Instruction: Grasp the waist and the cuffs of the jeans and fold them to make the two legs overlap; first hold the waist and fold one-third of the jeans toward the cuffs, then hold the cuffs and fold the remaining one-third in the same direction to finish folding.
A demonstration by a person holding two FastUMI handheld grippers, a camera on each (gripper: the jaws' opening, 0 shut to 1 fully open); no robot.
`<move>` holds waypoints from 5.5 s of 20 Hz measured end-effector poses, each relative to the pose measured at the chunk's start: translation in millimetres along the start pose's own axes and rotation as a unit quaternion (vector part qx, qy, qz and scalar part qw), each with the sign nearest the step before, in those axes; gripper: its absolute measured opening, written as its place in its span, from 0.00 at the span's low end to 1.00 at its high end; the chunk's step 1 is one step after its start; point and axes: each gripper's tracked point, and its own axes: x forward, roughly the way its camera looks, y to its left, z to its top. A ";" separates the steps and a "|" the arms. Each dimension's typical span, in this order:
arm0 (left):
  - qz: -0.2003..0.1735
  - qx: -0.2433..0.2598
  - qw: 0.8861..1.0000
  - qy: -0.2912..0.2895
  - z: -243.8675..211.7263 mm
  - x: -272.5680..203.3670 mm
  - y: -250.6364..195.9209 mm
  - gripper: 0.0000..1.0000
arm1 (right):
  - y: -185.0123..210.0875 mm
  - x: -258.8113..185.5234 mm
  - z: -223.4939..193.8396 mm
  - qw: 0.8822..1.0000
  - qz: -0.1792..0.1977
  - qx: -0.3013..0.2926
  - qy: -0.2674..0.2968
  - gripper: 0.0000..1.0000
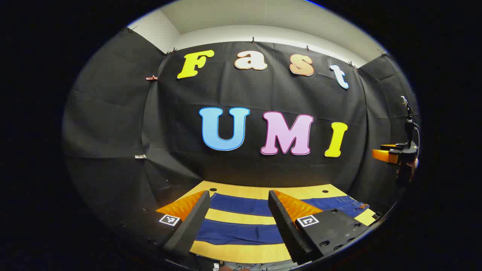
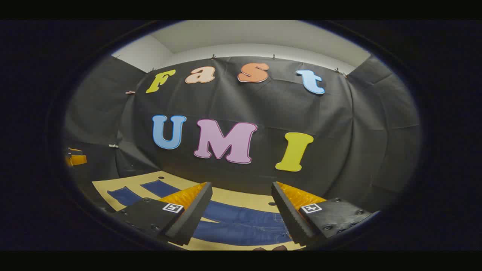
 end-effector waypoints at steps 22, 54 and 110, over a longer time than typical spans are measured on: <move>-0.076 0.061 0.993 0.063 -53.9 12.0 34.6 0.97 | -22.2 -25.5 -25.7 0.998 -0.036 -0.045 0.033 0.97; -0.359 0.319 0.668 0.569 -342.5 136.0 146.7 0.98 | -98.6 0.8 -447.1 0.731 0.314 -0.154 0.587 0.98; -0.015 0.117 0.926 0.360 -251.3 537.1 133.6 0.92 | -135.2 328.7 -406.4 0.905 -0.027 -0.022 0.425 0.98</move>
